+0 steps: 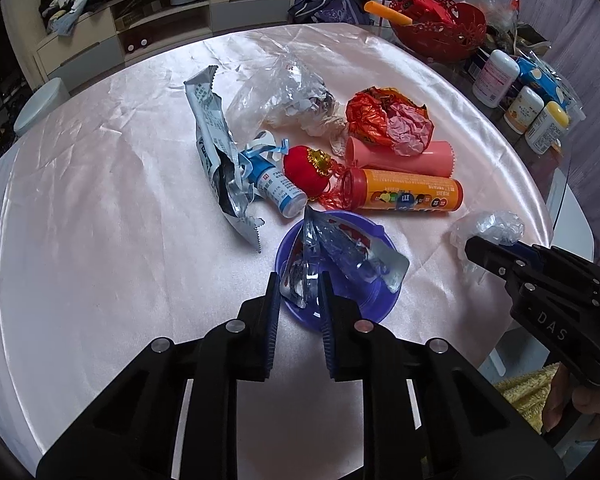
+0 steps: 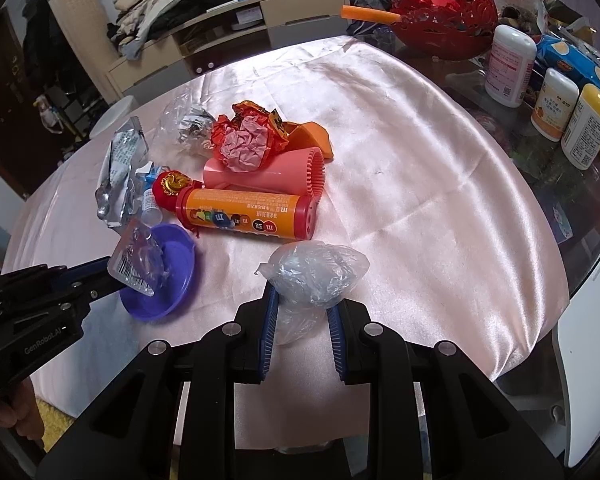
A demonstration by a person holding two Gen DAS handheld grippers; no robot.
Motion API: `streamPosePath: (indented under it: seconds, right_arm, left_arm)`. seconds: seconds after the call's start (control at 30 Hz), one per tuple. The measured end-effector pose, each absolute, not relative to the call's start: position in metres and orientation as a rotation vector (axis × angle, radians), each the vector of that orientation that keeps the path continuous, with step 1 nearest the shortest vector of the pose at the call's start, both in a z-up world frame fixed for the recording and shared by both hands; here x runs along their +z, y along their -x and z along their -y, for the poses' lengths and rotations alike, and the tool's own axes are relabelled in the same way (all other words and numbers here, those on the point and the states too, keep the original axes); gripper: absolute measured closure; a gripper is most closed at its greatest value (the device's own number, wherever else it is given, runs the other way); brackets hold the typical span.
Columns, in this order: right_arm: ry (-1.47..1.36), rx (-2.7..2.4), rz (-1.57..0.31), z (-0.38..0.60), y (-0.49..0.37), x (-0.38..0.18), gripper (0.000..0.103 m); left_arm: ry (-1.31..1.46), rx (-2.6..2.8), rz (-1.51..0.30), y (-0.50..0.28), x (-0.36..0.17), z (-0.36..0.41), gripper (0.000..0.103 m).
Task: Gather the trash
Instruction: 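Grasp the silver foil wrapper with the left tool while the right tool grasps the clear plastic bag, then carry both held wrappers down to the black bin and release them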
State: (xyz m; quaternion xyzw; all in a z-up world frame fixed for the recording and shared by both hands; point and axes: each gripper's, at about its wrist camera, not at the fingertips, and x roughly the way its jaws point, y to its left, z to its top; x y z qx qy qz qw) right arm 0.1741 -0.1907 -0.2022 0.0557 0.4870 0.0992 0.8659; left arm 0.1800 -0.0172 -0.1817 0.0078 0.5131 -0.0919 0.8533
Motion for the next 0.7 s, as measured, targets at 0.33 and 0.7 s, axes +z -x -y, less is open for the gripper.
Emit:
streamPosePath:
  seconds: [0.33,0.7]
  right_arm:
    - [-0.108,0.219,-0.953,0.192,-0.142,-0.163,0.078]
    - [-0.090,0.252,-0.964,0.195,-0.066,-0.150,0.078]
  left_arm:
    - [-0.030,-0.194,-0.949,-0.139,-0.125,0.017,0.087]
    - [-0.014,-0.282,-0.986,-0.057,-0.124,0.024,0.087]
